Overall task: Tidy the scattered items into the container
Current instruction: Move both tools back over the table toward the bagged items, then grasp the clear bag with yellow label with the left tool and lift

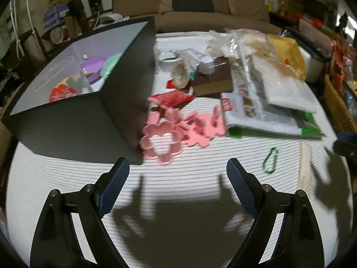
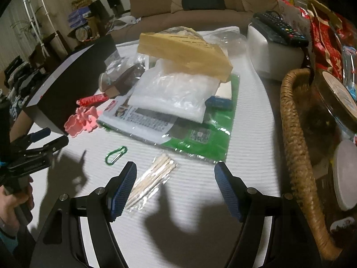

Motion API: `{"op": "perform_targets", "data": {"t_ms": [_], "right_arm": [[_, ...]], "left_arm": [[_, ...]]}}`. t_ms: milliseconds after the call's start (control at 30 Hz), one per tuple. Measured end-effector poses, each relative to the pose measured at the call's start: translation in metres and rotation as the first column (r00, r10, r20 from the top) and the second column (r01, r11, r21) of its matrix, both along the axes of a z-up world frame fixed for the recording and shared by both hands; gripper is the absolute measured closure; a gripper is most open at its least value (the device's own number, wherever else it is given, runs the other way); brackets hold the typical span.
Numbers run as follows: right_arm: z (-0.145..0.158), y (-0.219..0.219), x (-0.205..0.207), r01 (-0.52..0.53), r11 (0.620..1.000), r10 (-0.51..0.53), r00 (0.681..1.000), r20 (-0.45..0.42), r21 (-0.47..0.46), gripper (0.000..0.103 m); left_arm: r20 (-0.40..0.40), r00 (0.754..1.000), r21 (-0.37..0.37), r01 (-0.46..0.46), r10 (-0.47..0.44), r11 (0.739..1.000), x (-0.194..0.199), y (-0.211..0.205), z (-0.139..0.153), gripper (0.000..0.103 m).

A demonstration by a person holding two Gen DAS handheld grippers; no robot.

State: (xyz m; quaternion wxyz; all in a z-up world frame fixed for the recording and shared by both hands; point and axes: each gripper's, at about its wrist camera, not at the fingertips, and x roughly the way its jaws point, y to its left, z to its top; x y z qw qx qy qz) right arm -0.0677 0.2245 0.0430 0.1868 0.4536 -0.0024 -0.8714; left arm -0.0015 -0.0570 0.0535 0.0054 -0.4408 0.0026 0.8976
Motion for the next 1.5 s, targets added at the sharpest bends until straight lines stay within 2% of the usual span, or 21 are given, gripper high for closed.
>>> {"op": "perform_targets", "data": {"t_ms": [100, 233, 267, 300, 400, 533, 667, 767, 833, 867, 900, 933, 1000, 1100, 1133, 1167, 1267, 1367, 1500], "right_arm": [[0.006, 0.007, -0.016, 0.024, 1.0, -0.024, 1.0, -0.01, -0.017, 0.028], [0.027, 0.016, -0.049, 0.058, 0.995, -0.061, 0.998, -0.03, -0.084, 0.025], [0.034, 0.018, -0.06, 0.066, 0.992, -0.07, 0.997, -0.034, -0.105, 0.019], [0.04, 0.02, -0.071, 0.076, 0.989, -0.081, 0.996, -0.037, -0.125, 0.018], [0.048, 0.029, -0.103, 0.118, 0.979, -0.123, 0.992, -0.024, -0.166, 0.018], [0.044, 0.043, -0.141, 0.178, 0.953, -0.177, 0.984, 0.027, -0.245, 0.018], [0.03, 0.049, -0.164, 0.214, 0.929, -0.194, 0.976, 0.095, -0.3, 0.018], [0.017, 0.046, -0.175, 0.229, 0.927, -0.197, 0.971, 0.135, -0.297, 0.018], [0.007, 0.045, -0.179, 0.227, 0.922, -0.186, 0.97, 0.157, -0.312, 0.018], [0.005, 0.044, -0.179, 0.22, 0.921, -0.176, 0.971, 0.16, -0.321, 0.021], [0.005, 0.041, -0.177, 0.203, 0.921, -0.157, 0.975, 0.16, -0.332, 0.036], [0.006, 0.036, -0.174, 0.181, 0.929, -0.138, 0.979, 0.152, -0.322, 0.041], [0.012, 0.028, -0.167, 0.14, 0.953, -0.111, 0.987, 0.118, -0.268, 0.047], [0.022, 0.025, -0.15, 0.087, 0.962, -0.066, 0.994, 0.089, -0.26, 0.058], [0.024, 0.025, -0.144, 0.078, 0.96, -0.055, 0.994, 0.093, -0.271, 0.063], [0.026, 0.024, -0.136, 0.066, 0.958, -0.041, 0.995, 0.094, -0.279, 0.074], [0.035, 0.015, -0.107, 0.017, 0.96, 0.009, 0.996, 0.092, -0.28, 0.074], [0.04, -0.002, -0.068, -0.04, 0.966, 0.065, 0.994, 0.092, -0.254, 0.074], [0.037, -0.027, -0.005, -0.105, 0.965, 0.135, 0.984, 0.116, -0.24, 0.074]], "left_arm": [[-0.014, 0.999, 0.036, 0.043, -0.042, 0.998, -0.006, 0.014, 0.007, 0.015], [-0.022, 0.997, 0.105, 0.082, -0.08, 0.991, -0.022, 0.03, 0.02, 0.015], [-0.02, 0.996, 0.129, 0.09, -0.088, 0.988, -0.029, 0.034, 0.023, 0.015], [-0.017, 0.995, 0.157, 0.101, -0.099, 0.983, -0.039, 0.038, 0.027, 0.015], [-0.019, 0.994, 0.224, 0.105, -0.104, 0.969, -0.07, 0.049, 0.042, 0.015], [-0.047, 0.992, 0.296, 0.127, -0.118, 0.947, -0.11, 0.068, 0.066, 0.014], [-0.032, 0.986, 0.31, 0.165, -0.163, 0.936, -0.147, 0.097, 0.075, 0.009], [0.048, 0.985, 0.262, 0.15, -0.169, 0.953, -0.175, 0.121, 0.058, 0.009], [0.079, 0.98, 0.243, 0.158, -0.182, 0.957, -0.181, 0.13, 0.047, 0.012], [0.09, 0.976, 0.241, 0.172, -0.198, 0.955, -0.181, 0.135, 0.04, 0.024], [0.093, 0.973, 0.238, 0.184, -0.211, 0.954, -0.178, 0.138, 0.035, 0.058], [0.099, 0.971, 0.221, 0.191, -0.217, 0.957, -0.175, 0.141, 0.033, 0.069], [0.087, 0.973, 0.186, 0.193, -0.212, 0.963, -0.165, 0.14, 0.033, 0.072], [0.083, 0.976, 0.204, 0.182, -0.202, 0.962, -0.154, 0.127, 0.037, 0.074], [0.082, 0.976, 0.216, 0.18, -0.202, 0.96, -0.148, 0.12, 0.039, 0.075], [0.079, 0.975, 0.221, 0.185, -0.207, 0.958, -0.143, 0.114, 0.043, 0.078], [0.065, 0.973, 0.206, 0.202, -0.219, 0.957, -0.117, 0.101, 0.054, 0.078], [0.07, 0.968, 0.173, 0.227, -0.242, 0.958, -0.072, 0.086, 0.062, 0.078], [0.1, 0.962, 0.164, 0.237, -0.255, 0.957, -0.007, 0.062, 0.054, 0.078]]}}
